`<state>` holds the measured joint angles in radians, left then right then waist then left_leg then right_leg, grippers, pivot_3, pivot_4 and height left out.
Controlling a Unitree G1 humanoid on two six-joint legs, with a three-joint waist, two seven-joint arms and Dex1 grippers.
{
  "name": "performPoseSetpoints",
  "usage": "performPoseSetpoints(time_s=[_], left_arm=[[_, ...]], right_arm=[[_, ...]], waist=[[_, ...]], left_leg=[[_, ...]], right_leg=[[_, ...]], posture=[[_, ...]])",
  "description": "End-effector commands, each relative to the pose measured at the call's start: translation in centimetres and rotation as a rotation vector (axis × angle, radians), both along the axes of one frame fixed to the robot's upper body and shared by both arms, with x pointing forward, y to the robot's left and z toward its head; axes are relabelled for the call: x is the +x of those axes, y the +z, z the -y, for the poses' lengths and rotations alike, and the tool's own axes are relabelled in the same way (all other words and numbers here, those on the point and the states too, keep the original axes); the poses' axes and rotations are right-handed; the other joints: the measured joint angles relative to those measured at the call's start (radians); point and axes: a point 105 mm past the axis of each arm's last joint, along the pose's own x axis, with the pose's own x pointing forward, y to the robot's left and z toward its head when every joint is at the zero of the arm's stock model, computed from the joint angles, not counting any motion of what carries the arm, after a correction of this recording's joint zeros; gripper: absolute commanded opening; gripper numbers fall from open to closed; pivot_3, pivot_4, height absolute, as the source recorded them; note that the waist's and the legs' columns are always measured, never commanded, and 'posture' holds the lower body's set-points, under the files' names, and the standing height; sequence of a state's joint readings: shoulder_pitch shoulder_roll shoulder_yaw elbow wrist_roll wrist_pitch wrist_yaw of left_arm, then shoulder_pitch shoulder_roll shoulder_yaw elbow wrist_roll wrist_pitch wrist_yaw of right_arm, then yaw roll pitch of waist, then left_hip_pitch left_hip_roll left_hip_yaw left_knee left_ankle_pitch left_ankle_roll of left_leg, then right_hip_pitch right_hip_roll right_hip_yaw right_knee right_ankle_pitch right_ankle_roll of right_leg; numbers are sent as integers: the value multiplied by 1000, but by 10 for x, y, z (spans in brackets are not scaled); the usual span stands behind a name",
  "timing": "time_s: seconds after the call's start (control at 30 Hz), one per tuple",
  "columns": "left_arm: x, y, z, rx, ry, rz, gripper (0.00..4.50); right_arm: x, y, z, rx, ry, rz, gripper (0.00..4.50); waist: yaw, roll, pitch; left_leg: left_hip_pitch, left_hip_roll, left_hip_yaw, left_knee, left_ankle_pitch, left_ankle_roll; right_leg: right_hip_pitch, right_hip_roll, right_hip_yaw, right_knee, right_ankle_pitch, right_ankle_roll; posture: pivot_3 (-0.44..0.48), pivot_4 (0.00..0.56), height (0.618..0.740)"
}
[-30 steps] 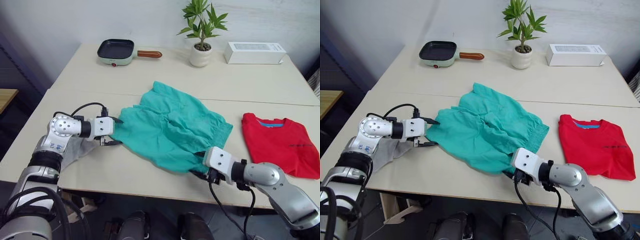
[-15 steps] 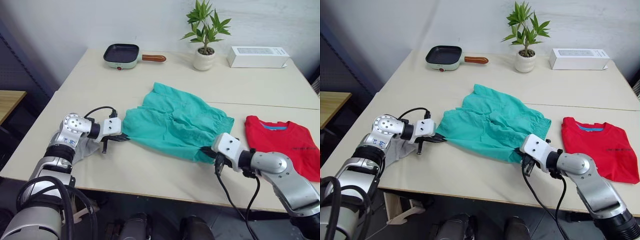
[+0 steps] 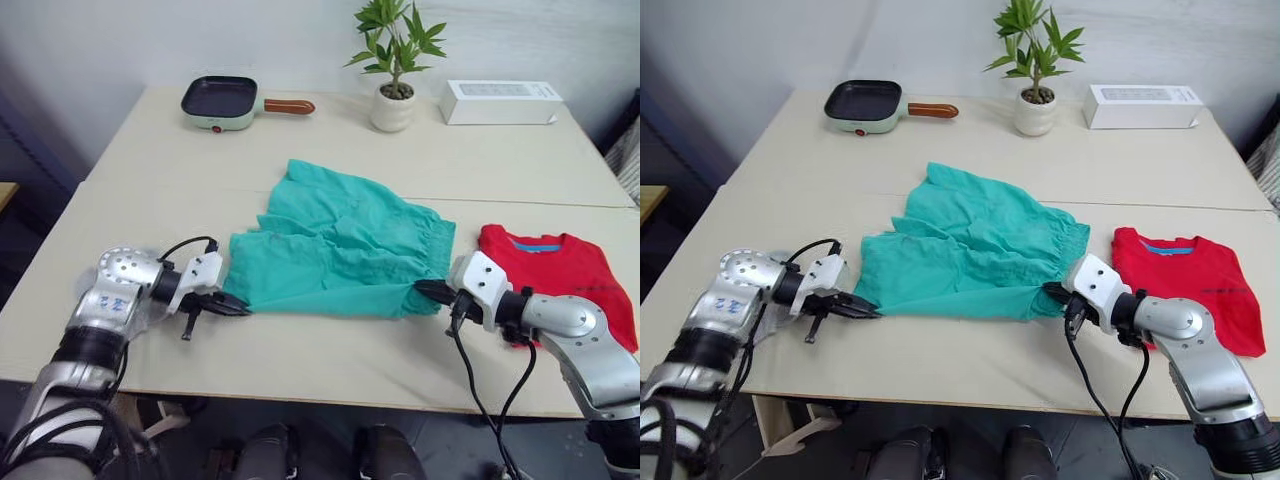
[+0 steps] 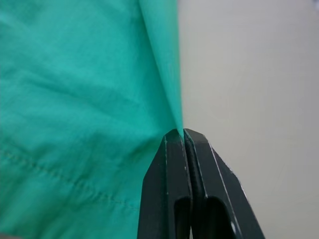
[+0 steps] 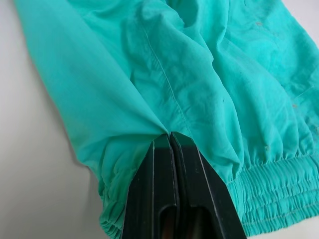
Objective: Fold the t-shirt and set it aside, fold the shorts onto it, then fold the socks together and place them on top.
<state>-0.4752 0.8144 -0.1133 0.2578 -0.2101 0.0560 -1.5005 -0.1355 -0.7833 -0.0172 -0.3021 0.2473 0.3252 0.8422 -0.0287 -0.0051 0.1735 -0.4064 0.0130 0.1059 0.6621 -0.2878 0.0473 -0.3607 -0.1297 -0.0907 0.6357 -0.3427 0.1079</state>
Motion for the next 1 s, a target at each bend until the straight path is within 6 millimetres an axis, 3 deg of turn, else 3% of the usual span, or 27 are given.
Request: performPoseSetpoints(time_s=[0.03, 0.13, 0.3, 0.47, 0.53, 0.63, 0.77, 0.87, 1.0], left_arm=[[-27, 21, 7, -19, -49, -14, 15], [-59, 24, 15, -47, -50, -89, 15], [-90, 26, 21, -54, -27, -195, 15], [-95, 31, 23, -46, -20, -220, 15], [-90, 36, 24, -54, -10, -196, 15], [-70, 66, 25, -132, 7, -145, 15], [-22, 118, 30, -194, 5, 43, 15], [33, 150, 39, -206, 39, 279, 15], [107, 173, 53, -177, 201, 564, 15]], right_arm=[[-4, 10, 5, 20, 39, 44, 0], [-25, -3, 7, -39, 163, 10, 0], [-52, -17, 18, -105, 294, -51, 0], [-65, -22, 24, -159, 378, -72, 0], [-62, -13, 25, -108, 352, -66, 0], [-51, 18, 26, 30, 271, -50, 0], [-30, 62, 33, 162, 177, -24, 0], [5, 80, 40, 204, 51, 14, 0], [51, 88, 46, 192, -113, 73, 0]], waist=[[-1, 0, 2], [1, 0, 4], [7, 0, 5], [7, 0, 6], [7, 0, 6], [15, 0, 7], [29, -1, 7], [33, -1, 7], [38, -3, 8]], left_leg=[[0, 0, 0, 0, 0, 0], [1, 0, -1, -1, 0, 0], [2, 0, -4, -2, 1, -2], [3, 0, -3, -7, 4, -7], [4, 0, -3, -10, 5, -8], [3, 0, -4, -12, 8, -8], [3, 0, -5, -10, 10, -8], [3, -1, -5, -10, 11, -8], [0, -2, -2, -8, 13, -6]], right_leg=[[1, 0, 0, -1, 0, 0], [3, 0, 0, -7, 0, 0], [3, 0, 0, -8, 0, 0], [3, 0, 0, -10, 0, 0], [3, 0, 0, -10, 0, 0], [1, 0, -1, -10, 0, 0], [1, 0, -3, -9, 0, 0], [3, 0, -7, -8, 0, 0], [-1, 2, -14, -8, 1, 1]], posture=[[0, 150, 740], [0, 150, 740], [0, 150, 740], [0, 150, 740], [0, 150, 740], [0, 150, 740], [0, 150, 740], [0, 150, 740], [0, 150, 740]])
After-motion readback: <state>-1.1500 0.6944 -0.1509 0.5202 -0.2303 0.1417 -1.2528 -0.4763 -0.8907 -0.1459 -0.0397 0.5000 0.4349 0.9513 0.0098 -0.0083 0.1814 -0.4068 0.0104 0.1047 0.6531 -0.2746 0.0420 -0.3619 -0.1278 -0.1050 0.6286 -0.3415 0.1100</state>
